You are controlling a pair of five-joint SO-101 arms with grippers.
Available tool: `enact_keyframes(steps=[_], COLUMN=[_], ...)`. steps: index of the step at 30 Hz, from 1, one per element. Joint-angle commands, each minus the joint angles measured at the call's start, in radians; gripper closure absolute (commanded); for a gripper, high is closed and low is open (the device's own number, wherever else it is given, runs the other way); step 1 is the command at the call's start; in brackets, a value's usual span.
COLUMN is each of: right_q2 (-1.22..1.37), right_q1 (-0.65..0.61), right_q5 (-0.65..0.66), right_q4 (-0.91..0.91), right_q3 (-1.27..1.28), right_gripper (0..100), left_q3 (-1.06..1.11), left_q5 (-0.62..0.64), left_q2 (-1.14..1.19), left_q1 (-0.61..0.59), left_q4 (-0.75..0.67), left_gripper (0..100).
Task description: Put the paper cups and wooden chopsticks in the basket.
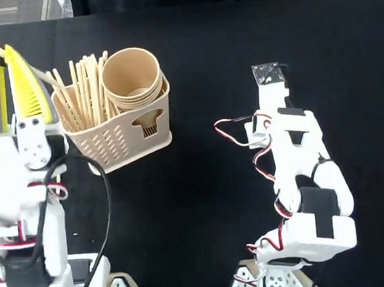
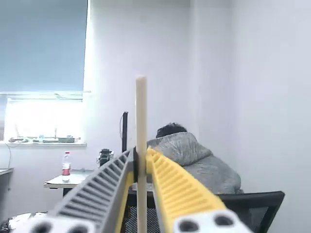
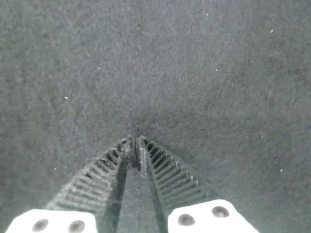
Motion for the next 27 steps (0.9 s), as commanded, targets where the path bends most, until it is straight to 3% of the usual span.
enact_keyframes(steps=[1, 19, 21, 23, 27], right_q2=[-0.008, -0.01, -0.01, -0.01, -0.01], right_q1=[0.008, 0.008, 0.008, 0.008, 0.008], right_q5=[0.009, 0.009, 0.009, 0.009, 0.009], right_q4=[-0.012, -0.011, -0.011, -0.011, -0.011], right_q3=[-0.005, -0.005, -0.005, -0.005, -0.005], right_gripper=[98.5, 98.5, 98.5, 98.5, 98.5], left_q3=[0.01, 0.329, 0.351, 0.335, 0.163], left_q5=[0.066, 0.061, 0.061, 0.071, 0.078], left_q2=[0.002, 0.002, 0.002, 0.002, 0.012], left_q1=[0.016, 0.01, 0.01, 0.01, -0.019], left_q4=[-0.018, -0.023, -0.012, 0.066, 0.299], left_gripper=[97, 97, 91, 82, 81])
